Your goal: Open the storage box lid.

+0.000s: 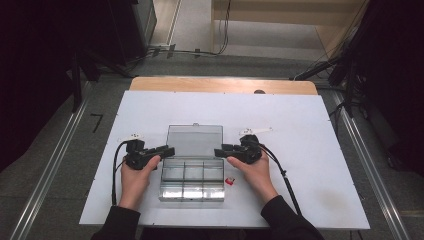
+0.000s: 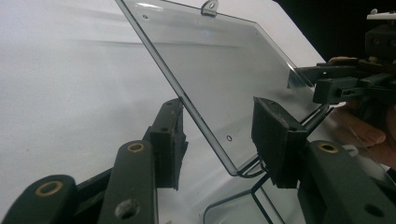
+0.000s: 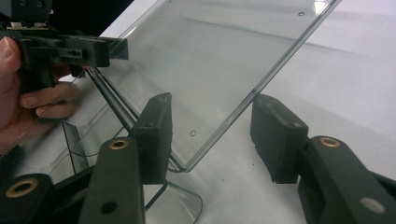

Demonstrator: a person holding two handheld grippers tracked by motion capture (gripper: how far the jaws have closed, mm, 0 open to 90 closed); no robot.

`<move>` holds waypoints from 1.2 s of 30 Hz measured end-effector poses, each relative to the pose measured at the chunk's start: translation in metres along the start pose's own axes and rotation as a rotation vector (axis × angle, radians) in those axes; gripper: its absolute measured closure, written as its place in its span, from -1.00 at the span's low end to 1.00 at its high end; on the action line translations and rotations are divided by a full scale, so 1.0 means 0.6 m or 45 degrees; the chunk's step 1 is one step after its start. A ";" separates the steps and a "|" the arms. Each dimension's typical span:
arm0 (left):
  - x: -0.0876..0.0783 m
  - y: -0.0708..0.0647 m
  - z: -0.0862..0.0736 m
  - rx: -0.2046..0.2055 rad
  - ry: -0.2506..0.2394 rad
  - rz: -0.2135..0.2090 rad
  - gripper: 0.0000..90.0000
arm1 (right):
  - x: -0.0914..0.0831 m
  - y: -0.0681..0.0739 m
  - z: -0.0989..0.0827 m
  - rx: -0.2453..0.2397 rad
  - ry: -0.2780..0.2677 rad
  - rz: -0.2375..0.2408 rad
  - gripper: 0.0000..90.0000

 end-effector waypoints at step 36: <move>-0.065 -0.059 -0.022 0.253 -0.017 0.058 -0.84 | -0.095 0.035 -0.015 -0.289 -0.097 -0.162 -0.96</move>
Point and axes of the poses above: each handheld gripper's, and its own axes: x roughly forward along the jaws, z roughly out of its top, y roughly to its left, the point moved 6 cm from there along x, roughly forward along the jaws, and after that the axes turned 12 degrees about -z, right-handed, at the moved point
